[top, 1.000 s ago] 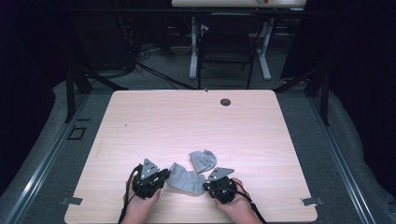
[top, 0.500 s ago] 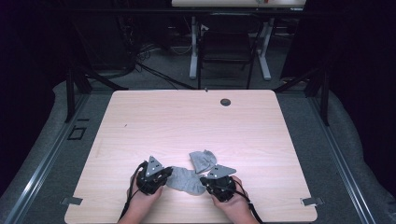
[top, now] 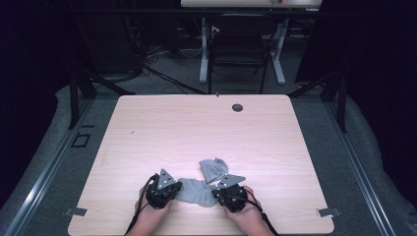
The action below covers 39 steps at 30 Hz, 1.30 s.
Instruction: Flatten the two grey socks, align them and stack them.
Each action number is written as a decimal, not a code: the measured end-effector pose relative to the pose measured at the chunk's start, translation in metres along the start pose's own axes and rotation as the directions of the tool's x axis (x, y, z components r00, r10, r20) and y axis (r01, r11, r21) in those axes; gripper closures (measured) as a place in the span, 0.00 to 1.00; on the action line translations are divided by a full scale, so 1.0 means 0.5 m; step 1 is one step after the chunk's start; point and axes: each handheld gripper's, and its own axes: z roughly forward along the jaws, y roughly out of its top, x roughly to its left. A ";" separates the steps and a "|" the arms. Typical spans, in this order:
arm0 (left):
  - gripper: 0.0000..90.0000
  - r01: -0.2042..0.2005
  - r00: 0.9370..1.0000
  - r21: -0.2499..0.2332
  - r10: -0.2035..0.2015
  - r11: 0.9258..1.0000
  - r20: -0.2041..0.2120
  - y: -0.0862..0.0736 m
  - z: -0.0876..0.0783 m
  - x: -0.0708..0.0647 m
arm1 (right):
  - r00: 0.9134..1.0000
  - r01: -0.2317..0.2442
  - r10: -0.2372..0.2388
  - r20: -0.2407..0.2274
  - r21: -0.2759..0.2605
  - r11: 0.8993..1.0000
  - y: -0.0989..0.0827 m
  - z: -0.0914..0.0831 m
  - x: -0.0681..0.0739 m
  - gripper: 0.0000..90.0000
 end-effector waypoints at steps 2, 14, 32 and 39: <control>0.99 0.006 1.000 -0.002 -0.006 1.000 0.013 -0.003 -0.002 -0.005 | 1.000 -0.002 0.002 0.004 -0.001 1.000 -0.003 -0.003 -0.001 1.00; 0.99 -0.004 1.000 0.008 0.004 1.000 0.017 -0.012 -0.015 -0.056 | 1.000 -0.019 0.019 -0.004 0.052 0.998 -0.016 -0.027 -0.004 1.00; 0.91 0.014 0.999 -0.019 -0.013 1.000 0.050 0.002 -0.034 -0.056 | 0.998 -0.062 0.063 0.030 -0.045 0.997 0.009 -0.055 -0.035 0.91; 0.90 0.028 0.999 -0.029 -0.027 0.999 0.041 0.006 -0.033 -0.043 | 0.983 -0.157 0.163 0.087 -0.077 0.985 0.038 -0.033 -0.111 0.87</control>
